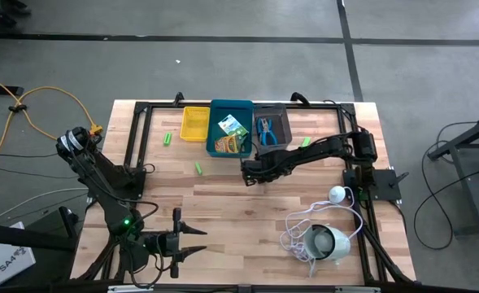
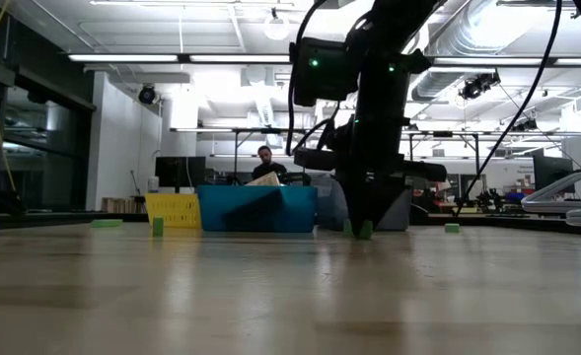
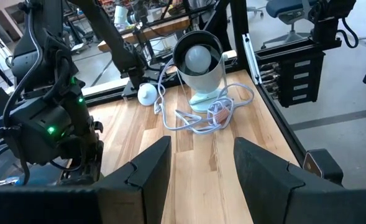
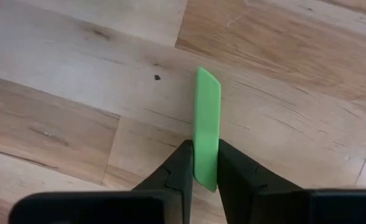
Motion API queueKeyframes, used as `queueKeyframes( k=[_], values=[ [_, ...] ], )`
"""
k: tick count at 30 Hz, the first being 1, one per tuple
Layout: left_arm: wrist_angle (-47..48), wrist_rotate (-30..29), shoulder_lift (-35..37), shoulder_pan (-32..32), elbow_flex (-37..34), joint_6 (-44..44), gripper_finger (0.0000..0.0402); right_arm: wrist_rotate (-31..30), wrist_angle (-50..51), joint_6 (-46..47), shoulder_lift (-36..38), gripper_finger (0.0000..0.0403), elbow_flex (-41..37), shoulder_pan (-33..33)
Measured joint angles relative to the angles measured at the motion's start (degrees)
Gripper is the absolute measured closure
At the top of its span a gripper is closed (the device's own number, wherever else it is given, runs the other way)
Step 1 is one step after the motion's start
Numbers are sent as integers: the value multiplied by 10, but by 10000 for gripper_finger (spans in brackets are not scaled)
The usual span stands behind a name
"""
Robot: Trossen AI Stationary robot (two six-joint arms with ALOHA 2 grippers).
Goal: Pick & Place School Supplies
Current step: Put the green eraser into the yellow bin
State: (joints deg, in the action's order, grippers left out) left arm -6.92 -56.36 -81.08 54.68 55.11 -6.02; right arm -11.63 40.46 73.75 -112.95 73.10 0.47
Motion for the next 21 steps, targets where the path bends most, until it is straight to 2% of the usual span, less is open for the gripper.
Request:
queueKeyframes(
  k=[6,21],
  values=[
    [0,0,0,0,0,0,231,-1,0,-5,0,367,0,0],
    [0,4,0,0,0,-3,231,-17,-25,-81,7,368,0,-20]
  ],
)
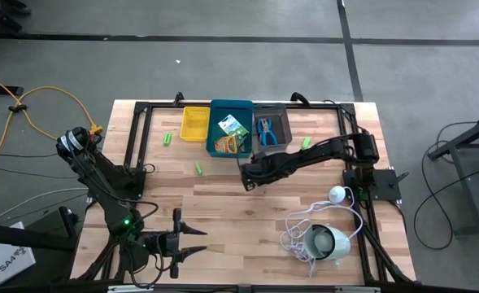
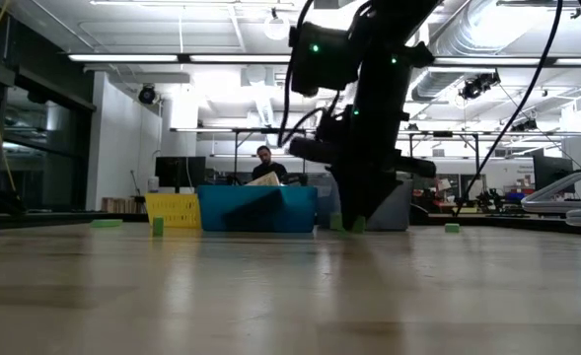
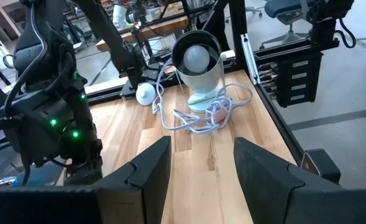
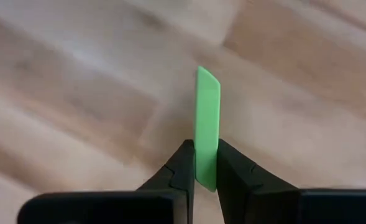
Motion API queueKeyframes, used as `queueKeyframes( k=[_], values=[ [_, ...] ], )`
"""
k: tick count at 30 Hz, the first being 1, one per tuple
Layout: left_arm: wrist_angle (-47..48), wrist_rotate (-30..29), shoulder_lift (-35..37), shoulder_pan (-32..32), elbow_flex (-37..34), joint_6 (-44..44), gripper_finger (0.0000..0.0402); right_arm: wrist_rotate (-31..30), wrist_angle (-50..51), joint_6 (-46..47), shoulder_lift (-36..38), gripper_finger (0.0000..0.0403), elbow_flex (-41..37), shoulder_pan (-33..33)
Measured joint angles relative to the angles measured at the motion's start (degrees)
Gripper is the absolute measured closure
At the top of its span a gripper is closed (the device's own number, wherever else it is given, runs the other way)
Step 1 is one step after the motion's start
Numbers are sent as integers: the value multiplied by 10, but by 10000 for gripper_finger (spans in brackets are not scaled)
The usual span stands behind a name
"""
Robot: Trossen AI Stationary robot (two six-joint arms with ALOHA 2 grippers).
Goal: Pick & Place School Supplies
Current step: Put the green eraser into the yellow bin
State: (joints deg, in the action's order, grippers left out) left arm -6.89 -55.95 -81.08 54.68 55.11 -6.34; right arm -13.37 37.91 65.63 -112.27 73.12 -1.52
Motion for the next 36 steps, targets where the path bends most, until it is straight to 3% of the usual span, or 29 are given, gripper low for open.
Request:
queueKeyframes(
  k=[15,19,28,36],
  values=[
    [5,94,0,0,0,-54,231,13,-180,-122,41,368,0,-120],
    [19,115,0,0,1,-90,231,-11,-234,-160,62,368,0,-174],
    [10,101,-1,-15,1,-112,231,-109,-355,-270,103,368,-1,-277],
    [-23,96,0,-62,0,-100,231,-177,-468,-406,123,368,0,-324]
  ],
)
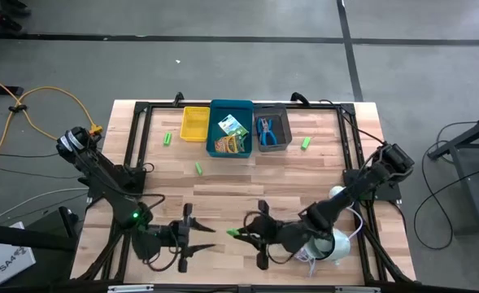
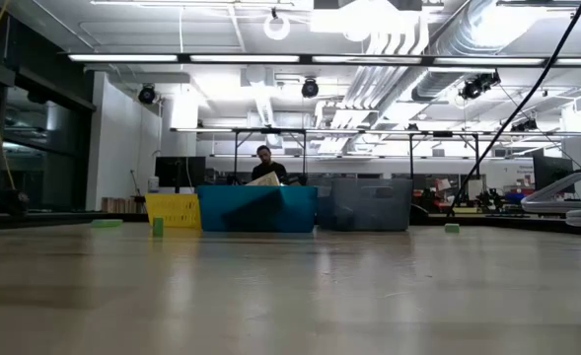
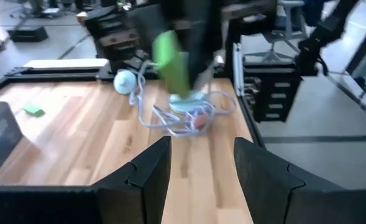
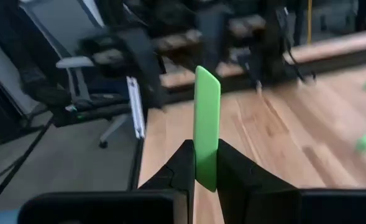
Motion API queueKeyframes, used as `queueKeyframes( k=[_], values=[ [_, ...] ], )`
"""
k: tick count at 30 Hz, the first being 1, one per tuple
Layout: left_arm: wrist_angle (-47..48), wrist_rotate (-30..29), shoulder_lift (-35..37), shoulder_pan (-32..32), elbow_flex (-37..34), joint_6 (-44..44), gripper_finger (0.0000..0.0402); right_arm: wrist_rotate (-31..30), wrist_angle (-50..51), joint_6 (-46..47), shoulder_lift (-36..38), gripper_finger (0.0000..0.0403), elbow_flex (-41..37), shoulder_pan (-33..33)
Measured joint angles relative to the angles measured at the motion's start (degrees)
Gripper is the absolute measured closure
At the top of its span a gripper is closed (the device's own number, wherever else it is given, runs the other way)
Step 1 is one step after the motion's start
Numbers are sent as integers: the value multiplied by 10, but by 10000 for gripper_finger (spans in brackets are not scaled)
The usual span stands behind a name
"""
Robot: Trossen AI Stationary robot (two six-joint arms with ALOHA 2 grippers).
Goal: Pick & Place School Supplies
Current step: Put the green eraser into the yellow bin
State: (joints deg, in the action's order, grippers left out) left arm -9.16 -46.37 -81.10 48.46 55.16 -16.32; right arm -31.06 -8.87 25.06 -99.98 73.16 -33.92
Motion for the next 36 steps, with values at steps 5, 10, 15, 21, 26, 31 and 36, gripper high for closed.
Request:
queueKeyframes(
  k=[5,10,15,21,26,31,36],
  values=[
    [-39,17,0,-22,0,47,231,-4,-39,-45,0,368,0,-10],
    [-74,52,0,-34,0,80,231,-4,-40,-59,0,368,0,-9],
    [-81,60,0,-49,0,90,231,-4,-43,-64,0,369,0,-7],
    [-91,61,0,-72,0,105,231,-3,-43,-72,0,369,0,-4],
    [-107,89,0,-82,0,125,231,-1,-44,-74,0,369,0,3],
    [-114,127,0,-90,0,125,231,0,-43,-76,0,369,0,12],
    [-117,128,0,-90,0,137,231,12,-43,-75,0,369,0,18]
  ],
)
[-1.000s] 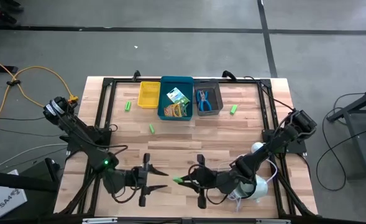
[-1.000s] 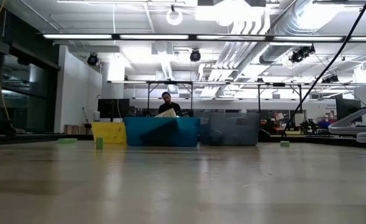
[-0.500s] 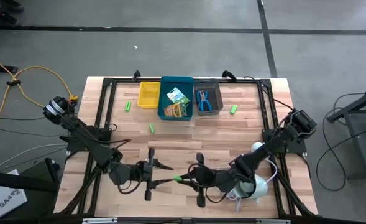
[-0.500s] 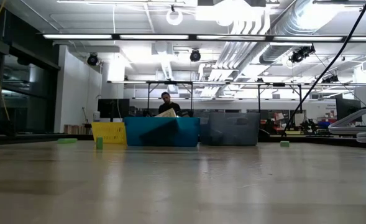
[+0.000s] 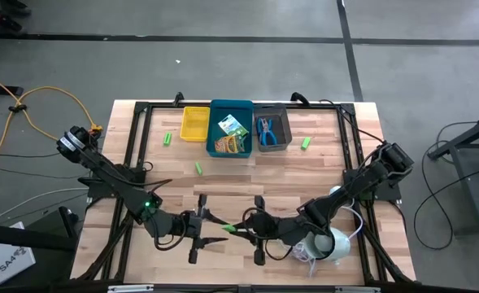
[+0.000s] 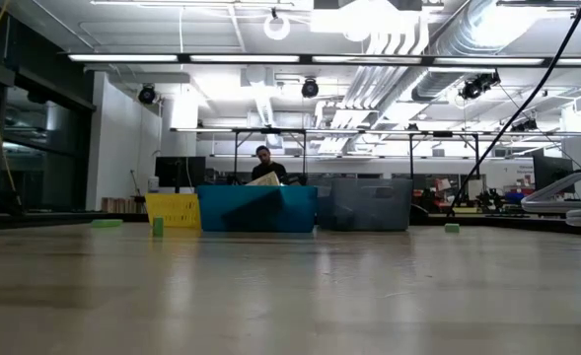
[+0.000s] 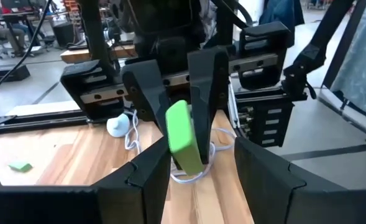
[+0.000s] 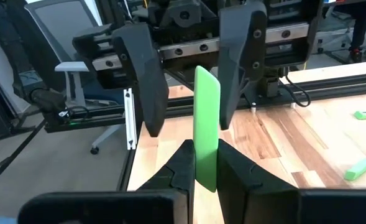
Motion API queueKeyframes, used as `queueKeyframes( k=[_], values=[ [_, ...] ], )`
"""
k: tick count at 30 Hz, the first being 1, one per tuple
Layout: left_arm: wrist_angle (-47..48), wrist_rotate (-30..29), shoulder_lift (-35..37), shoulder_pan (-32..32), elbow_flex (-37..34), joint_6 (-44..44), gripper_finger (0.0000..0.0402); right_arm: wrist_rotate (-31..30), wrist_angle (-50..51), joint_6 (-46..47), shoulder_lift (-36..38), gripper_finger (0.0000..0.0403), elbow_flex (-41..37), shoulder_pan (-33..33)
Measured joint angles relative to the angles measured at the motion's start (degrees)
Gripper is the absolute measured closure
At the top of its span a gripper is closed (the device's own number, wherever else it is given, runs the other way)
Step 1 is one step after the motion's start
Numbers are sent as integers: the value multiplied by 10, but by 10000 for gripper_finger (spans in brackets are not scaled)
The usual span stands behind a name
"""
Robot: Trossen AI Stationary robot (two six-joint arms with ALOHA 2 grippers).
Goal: Pick & Place School Supplies
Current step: Put the green eraser into the yellow bin
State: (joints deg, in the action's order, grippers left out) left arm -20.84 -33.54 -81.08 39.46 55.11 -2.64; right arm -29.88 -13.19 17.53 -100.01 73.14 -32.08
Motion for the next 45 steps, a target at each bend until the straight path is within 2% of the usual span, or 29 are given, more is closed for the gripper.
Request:
queueKeyframes(
  k=[23,37,45],
  values=[
    [-28,-1,0,0,0,12,257,15,-4,2,0,369,0,0],
    [-32,-3,0,0,0,11,344,17,-8,1,0,369,0,0],
    [-33,-2,0,0,0,11,356,17,-8,1,0,369,0,0]
  ],
)
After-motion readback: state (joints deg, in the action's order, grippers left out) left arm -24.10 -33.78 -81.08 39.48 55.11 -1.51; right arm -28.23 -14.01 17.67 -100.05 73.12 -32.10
